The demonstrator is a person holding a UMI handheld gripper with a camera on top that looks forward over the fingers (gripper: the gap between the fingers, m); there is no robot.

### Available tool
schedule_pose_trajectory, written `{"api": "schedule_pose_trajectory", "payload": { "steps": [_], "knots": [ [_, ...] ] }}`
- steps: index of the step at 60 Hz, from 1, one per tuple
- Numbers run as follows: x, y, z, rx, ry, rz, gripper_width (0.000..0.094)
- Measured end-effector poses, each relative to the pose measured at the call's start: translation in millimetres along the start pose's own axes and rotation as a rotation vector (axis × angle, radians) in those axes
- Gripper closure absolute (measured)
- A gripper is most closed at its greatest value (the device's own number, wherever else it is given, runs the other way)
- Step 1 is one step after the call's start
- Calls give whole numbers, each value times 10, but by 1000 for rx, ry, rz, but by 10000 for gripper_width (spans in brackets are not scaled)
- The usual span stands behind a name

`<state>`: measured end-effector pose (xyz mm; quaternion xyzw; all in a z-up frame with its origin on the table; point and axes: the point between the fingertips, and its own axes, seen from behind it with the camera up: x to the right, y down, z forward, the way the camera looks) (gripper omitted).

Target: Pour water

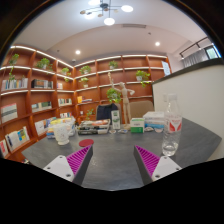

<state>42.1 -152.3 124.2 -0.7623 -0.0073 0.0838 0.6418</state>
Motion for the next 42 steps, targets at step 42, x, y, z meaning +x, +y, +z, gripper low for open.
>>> {"api": "schedule_pose_trajectory", "payload": {
  "steps": [42],
  "knots": [
    [2530,-331,896,114,213,-79,227]
  ]
}}
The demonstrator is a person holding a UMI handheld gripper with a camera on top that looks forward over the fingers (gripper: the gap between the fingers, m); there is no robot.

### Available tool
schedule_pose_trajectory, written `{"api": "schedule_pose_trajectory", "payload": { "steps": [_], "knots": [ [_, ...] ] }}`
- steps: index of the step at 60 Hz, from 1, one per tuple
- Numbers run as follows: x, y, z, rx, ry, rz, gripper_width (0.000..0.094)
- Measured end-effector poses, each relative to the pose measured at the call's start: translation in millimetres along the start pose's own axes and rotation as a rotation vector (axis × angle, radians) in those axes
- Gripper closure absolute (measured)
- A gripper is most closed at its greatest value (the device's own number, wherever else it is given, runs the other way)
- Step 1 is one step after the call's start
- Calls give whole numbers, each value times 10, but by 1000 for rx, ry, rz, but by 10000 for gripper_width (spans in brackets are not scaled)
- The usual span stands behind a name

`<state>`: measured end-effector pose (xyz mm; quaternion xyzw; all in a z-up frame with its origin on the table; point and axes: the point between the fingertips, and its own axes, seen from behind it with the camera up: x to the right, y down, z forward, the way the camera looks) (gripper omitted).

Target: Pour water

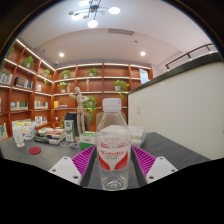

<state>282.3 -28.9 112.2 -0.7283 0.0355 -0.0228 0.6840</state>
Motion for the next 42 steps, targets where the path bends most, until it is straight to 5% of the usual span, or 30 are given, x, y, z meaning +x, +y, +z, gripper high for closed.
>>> {"api": "schedule_pose_trajectory", "payload": {
  "steps": [14,16,17,42],
  "knots": [
    [-3,-57,115,14,-8,-9,537],
    [2,-57,107,20,-5,-11,506],
    [6,-49,107,19,-3,-14,591],
    [-531,-151,161,-28,21,-262,590]
  ]
}}
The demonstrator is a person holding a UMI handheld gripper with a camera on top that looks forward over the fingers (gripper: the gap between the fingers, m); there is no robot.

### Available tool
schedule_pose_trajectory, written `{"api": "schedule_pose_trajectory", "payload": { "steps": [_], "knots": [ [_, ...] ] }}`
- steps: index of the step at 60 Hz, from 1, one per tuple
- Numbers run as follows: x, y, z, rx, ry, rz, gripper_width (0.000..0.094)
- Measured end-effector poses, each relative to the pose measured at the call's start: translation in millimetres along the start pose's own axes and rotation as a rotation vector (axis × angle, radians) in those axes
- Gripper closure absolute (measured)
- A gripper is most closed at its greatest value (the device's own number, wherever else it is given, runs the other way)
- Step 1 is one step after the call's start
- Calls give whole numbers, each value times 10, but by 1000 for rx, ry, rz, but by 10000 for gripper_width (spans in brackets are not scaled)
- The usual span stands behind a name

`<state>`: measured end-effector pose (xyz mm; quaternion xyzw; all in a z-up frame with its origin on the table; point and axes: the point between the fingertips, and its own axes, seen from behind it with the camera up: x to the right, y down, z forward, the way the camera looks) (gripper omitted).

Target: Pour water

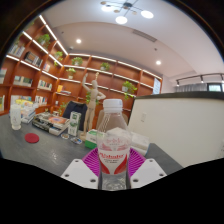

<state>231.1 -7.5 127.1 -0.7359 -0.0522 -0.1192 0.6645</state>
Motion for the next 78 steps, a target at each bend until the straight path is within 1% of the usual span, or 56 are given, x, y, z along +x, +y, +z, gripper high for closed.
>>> {"api": "schedule_pose_trajectory", "payload": {
  "steps": [13,17,22,27,38,42,50,56,59,72,78],
  "knots": [
    [-1298,-385,196,-4,-97,-372,590],
    [-1678,-564,273,9,-131,-480,592],
    [-2144,-742,382,28,-140,-671,591],
    [-2517,-975,498,72,-128,-891,591],
    [-3291,-1498,569,234,-71,-1324,592],
    [-3481,-1630,568,275,-50,-1455,593],
    [-3723,-1762,633,314,1,-1700,594],
    [-3875,-1868,634,390,68,-1912,586],
    [-3942,-1882,625,413,84,-1974,586],
    [-4042,-1886,626,420,108,-2054,587],
    [-4028,-1864,636,407,98,-2031,586]
  ]
}}
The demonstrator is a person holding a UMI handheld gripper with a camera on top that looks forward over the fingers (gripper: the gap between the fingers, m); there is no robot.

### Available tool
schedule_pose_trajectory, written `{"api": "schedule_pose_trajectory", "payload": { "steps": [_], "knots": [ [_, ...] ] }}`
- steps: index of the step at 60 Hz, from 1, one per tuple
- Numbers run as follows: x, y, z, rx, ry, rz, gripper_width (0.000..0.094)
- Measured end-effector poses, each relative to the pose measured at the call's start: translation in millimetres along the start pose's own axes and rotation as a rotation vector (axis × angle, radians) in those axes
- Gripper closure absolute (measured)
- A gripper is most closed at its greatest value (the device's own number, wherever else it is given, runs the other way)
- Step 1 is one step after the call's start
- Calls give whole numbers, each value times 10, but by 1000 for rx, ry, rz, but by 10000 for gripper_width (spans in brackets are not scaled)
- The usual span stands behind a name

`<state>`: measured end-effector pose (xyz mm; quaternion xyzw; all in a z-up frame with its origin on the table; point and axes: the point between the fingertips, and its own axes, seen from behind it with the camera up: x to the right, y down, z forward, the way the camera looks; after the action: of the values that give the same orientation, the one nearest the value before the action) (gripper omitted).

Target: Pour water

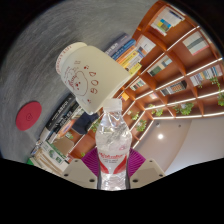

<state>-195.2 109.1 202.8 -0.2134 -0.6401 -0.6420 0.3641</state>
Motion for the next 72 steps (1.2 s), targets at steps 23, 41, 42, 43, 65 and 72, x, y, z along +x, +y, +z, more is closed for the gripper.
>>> {"api": "schedule_pose_trajectory", "payload": {
  "steps": [23,41,42,43,65,72],
  "knots": [
    [-223,337,-205,4,-110,1104,585],
    [-417,133,-321,126,-268,2185,568],
    [-358,-34,-281,127,-267,2226,568],
    [-430,104,-316,140,-276,2257,568],
    [-1032,-158,-99,130,-326,2302,567],
    [-1059,-142,-110,123,-324,2328,566]
  ]
}}
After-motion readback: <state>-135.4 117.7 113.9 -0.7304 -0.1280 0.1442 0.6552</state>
